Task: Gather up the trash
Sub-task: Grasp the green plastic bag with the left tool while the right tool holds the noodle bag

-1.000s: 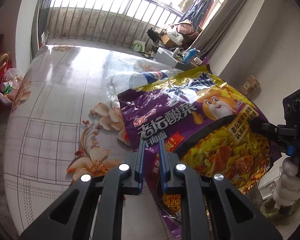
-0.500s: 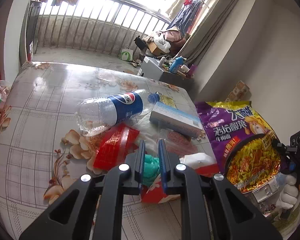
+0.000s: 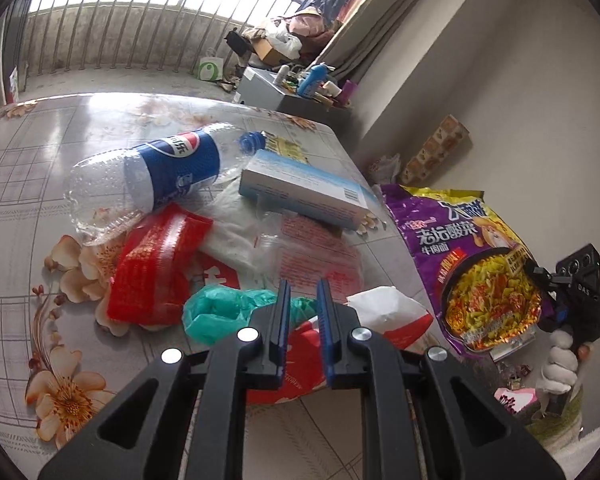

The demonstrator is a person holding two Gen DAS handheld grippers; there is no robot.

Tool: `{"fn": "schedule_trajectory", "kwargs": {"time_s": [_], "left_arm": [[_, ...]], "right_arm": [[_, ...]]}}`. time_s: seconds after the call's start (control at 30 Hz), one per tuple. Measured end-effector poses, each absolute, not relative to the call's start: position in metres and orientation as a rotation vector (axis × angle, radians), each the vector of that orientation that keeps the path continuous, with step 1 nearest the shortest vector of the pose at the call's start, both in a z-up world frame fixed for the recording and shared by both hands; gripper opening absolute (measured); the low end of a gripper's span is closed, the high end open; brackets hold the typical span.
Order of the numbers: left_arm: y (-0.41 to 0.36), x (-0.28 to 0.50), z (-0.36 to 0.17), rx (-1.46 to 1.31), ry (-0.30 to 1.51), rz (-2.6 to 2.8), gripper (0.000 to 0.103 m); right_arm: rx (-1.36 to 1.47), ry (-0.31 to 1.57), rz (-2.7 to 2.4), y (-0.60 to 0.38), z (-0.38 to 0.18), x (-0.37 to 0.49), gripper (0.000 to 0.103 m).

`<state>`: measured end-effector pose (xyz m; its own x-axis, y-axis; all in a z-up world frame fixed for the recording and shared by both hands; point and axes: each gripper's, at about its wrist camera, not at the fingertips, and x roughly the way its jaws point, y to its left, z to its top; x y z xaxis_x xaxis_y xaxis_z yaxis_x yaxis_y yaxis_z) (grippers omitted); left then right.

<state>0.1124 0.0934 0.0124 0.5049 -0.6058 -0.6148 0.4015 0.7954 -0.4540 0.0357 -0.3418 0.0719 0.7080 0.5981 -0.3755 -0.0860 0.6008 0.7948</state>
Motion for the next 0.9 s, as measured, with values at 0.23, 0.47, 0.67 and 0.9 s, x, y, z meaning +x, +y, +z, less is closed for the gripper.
{"fn": "schedule_trajectory", "kwargs": {"time_s": [0.23, 0.47, 0.67, 0.9], "left_arm": [[0.071, 0.084, 0.006, -0.115, 0.906, -0.730, 0.013], [0.055, 0.060, -0.014, 0.006, 0.986, -0.734, 0.013], [0.053, 0.052, -0.014, 0.058, 0.972, -0.665, 0.019], [0.052, 0.045, -0.025, 0.055, 0.989, -0.627, 0.024]], "right_arm": [[0.873, 0.672, 0.430, -0.356, 0.067, 0.029, 0.001], [0.915, 0.661, 0.427, -0.368, 0.062, 0.024, 0.001], [0.932, 0.658, 0.478, -0.364, 0.062, 0.025, 0.001], [0.859, 0.727, 0.529, -0.335, 0.057, 0.033, 0.001]]}}
